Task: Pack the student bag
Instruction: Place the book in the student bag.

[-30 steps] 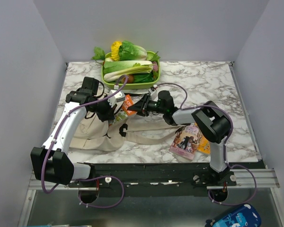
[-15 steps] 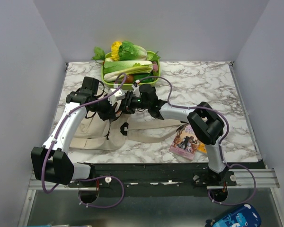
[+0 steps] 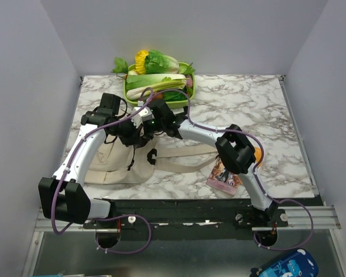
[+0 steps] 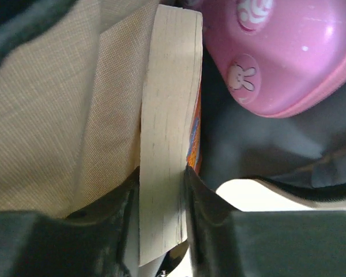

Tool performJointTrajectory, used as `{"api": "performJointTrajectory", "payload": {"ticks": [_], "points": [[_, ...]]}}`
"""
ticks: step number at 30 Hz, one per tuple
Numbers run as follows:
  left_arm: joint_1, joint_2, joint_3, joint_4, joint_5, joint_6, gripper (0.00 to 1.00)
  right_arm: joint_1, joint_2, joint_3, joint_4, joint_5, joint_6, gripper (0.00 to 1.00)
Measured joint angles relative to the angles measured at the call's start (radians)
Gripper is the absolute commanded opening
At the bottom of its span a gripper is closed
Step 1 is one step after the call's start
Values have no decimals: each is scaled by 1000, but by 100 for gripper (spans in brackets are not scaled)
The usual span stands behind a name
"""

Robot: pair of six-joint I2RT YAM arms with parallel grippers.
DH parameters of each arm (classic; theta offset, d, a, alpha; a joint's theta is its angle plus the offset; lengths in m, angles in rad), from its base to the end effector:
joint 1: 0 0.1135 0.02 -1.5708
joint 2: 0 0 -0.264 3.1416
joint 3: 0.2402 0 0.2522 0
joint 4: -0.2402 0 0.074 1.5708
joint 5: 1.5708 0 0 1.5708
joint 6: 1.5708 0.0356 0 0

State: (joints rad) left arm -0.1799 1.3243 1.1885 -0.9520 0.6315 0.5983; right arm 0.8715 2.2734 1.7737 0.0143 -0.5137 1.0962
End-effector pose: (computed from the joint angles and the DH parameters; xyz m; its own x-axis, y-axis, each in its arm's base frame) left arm 0.2463 -0.0661 0.3048 -0.4867 0.5506 -0.6782 0.8330 0.5264 -0.1704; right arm 0.3260 0.4147 0.2013 -0.9789 0.0396 -0.2003 -0.1653 0.4218 0.8915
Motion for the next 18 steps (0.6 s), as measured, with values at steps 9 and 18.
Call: {"api": "performJointTrajectory", "payload": {"ticks": [9,18], "points": [[-8,4,14,-37,24,-5,4,-7,-39,-25,-167,2,-262,72],[-16,15,42,-29,42,-5,4,-36,-235,-282,-148,87,-525,62]]}}
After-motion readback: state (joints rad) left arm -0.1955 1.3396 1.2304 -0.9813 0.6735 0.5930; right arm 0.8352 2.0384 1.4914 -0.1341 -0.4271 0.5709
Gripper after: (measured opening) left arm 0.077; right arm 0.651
